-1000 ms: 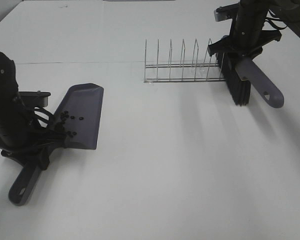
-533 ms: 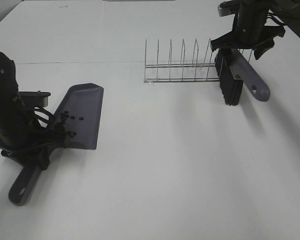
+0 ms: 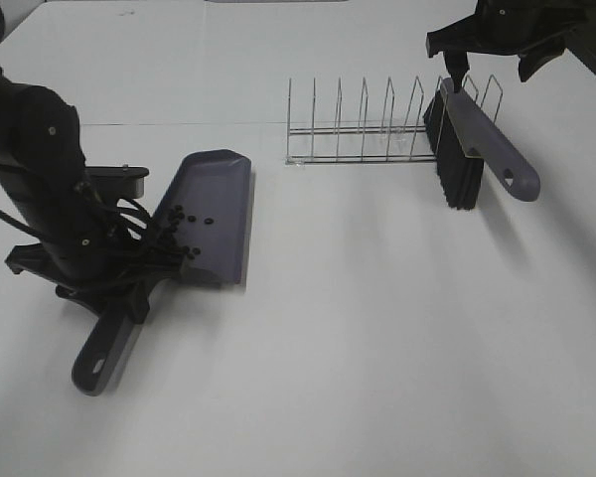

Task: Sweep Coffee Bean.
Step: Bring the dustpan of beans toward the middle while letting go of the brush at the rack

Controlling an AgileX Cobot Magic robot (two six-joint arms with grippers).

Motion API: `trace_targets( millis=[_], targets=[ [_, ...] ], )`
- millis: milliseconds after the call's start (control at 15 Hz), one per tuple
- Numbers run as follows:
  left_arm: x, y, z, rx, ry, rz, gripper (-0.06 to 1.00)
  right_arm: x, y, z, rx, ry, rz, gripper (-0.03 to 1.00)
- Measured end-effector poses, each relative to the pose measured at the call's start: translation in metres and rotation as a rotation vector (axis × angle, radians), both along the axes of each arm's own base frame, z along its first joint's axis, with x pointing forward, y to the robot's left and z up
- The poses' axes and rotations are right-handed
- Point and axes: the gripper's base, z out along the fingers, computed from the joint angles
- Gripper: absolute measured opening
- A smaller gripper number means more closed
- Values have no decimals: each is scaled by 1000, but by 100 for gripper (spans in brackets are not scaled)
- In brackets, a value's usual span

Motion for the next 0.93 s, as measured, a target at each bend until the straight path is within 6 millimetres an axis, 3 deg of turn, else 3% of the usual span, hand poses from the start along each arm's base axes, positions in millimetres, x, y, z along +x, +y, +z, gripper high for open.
trace_targets(
  millis=[333,600,733,933],
  targets=[
    [-3,-16,-4,-4,2,-35,29,-4,-1,8,0,13,-9,77],
    [-3,-16,-4,-10,0,-15,59,-14,-1,22,22,51,-29,77],
    [-2,-17,-3,-12,-3,-15,61,-18,0,31,29,49,-19,77],
    [-1,-16,27,-23,-66,-39,61,-28,4,57,93,11,-2,77]
  ],
)
